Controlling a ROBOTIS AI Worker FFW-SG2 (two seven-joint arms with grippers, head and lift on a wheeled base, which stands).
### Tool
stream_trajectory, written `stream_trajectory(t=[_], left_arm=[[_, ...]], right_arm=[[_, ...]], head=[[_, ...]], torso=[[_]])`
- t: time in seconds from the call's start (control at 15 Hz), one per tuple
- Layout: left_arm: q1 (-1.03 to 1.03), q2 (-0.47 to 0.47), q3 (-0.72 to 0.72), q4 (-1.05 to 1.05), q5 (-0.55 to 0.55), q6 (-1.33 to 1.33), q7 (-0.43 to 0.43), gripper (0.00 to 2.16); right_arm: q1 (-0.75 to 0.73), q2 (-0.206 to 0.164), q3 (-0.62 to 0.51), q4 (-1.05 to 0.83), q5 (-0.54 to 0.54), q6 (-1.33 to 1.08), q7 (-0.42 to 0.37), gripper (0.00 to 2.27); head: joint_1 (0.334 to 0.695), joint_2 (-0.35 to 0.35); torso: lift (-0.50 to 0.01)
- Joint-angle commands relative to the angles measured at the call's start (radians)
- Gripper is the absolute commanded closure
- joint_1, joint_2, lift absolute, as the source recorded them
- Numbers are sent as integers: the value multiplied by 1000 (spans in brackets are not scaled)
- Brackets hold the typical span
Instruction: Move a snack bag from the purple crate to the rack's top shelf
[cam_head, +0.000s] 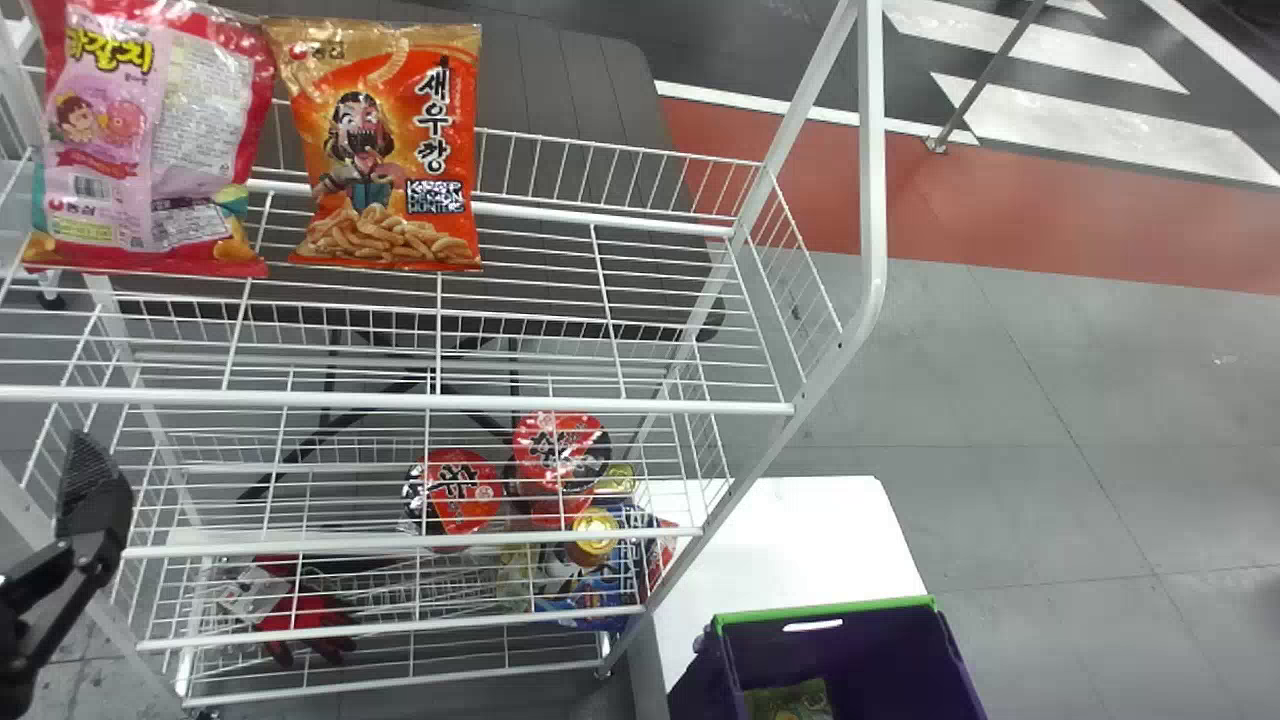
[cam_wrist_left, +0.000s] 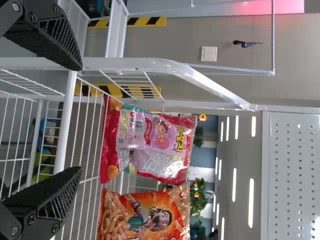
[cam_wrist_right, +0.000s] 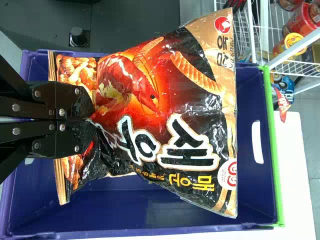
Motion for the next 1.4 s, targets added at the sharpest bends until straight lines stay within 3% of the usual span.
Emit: stream_trajectory(t=[0.0, 1.0, 1.33], left_arm=[[-6, 0, 1, 2, 1, 9, 0, 107], [-21, 0, 7, 11, 10, 18, 0, 107], [-20, -1, 6, 22, 9, 18, 1, 107]], right_arm=[[-9, 0, 0, 1, 1, 0, 0, 1234], [-33, -2, 0, 4, 10, 25, 11, 1234], [-35, 14, -54, -56, -20, 71, 95, 1234]], head=[[695, -350], [695, -350], [695, -350]], torso=[[-35], [9], [1]])
